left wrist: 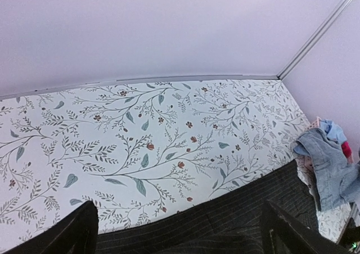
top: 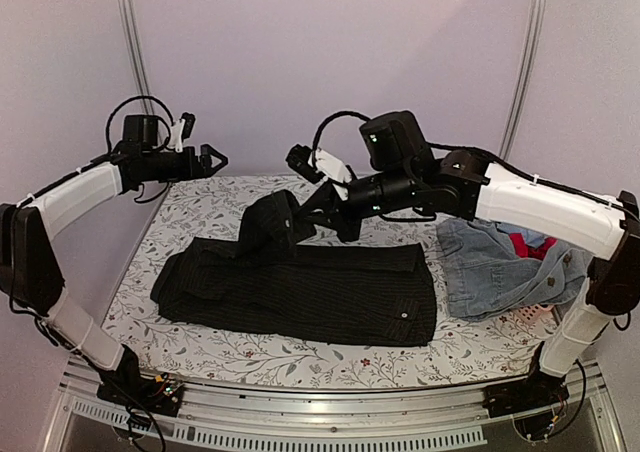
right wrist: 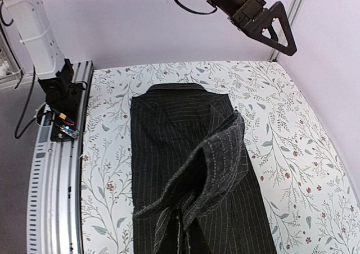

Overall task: Fold and stack the mixed laundry pile
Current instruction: Adjust the rectangle-folded shirt at the center of the board.

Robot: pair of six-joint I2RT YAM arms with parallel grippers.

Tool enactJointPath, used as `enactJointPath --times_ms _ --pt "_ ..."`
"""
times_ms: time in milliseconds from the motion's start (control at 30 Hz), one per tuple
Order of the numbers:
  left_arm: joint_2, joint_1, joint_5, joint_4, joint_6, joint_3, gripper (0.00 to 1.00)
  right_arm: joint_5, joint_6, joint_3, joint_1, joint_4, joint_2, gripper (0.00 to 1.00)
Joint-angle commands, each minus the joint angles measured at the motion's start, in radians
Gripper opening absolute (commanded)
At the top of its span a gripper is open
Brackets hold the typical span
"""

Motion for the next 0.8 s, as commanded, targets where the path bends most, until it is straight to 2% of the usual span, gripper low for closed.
enactJointPath --times_ms 0,300,367,533,767 --pt "-0.067 0.017 -0.066 0.056 0.01 -0.075 1.0 -0.181 0.093 0.043 -0.002 -0.111 -0.067 0.0" --pt "-0.097 0.033 0.066 -0.071 0.065 -0.137 0.99 -0.338 0.105 -0.022 0.061 -0.229 -0.116 0.0" --pt "-0.095 0.033 0.1 -0.098 0.067 -0.146 0.95 -0.359 0.093 -0.032 0.069 -0.246 -0.142 0.0" --pt "-0.089 0.033 0.149 -0.142 0.06 -0.187 0.89 -0.427 0.068 0.076 0.088 -0.32 -0.114 0.0" --pt "-0.049 0.019 0.192 -0.211 0.086 -0.256 0.82 -0.516 0.136 0.168 0.09 -0.261 -0.068 0.0"
